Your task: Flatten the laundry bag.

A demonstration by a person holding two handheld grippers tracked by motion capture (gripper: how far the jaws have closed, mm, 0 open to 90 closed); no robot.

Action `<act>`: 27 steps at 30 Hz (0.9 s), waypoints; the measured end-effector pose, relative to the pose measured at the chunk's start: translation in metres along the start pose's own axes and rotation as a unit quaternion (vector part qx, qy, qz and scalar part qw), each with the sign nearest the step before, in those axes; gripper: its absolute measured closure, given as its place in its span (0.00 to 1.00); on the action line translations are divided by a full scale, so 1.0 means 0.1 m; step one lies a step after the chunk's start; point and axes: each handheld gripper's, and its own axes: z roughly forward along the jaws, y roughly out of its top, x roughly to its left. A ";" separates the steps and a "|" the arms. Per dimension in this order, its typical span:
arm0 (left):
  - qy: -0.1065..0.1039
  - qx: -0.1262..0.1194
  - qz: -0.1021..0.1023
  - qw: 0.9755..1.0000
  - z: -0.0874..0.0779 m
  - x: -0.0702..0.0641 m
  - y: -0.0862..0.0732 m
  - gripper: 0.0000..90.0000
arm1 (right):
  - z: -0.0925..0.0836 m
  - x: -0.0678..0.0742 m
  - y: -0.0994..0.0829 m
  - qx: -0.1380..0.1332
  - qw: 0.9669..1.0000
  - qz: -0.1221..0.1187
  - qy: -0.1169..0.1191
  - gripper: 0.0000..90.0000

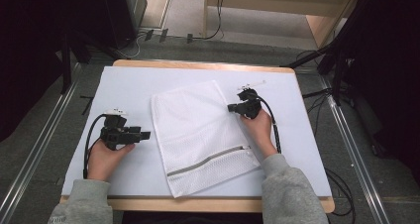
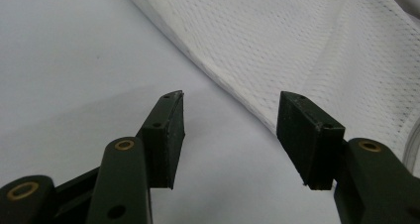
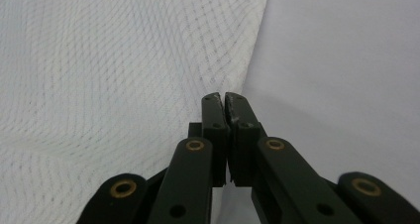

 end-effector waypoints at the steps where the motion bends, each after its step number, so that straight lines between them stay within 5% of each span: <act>1: 0.000 0.001 0.003 1.000 0.02 -0.01 0.01 0.50 | -0.01 -0.02 -0.01 0.000 1.000 0.003 -0.002 0.99; 20: -0.017 0.044 0.041 0.998 0.53 -0.25 0.22 0.54 | -0.22 -0.20 -0.21 -0.012 0.999 0.031 -0.030 0.99; 27: -0.035 0.045 0.042 0.998 0.65 -0.32 0.25 0.76 | -0.25 -0.21 -0.25 -0.012 0.999 0.034 -0.032 0.99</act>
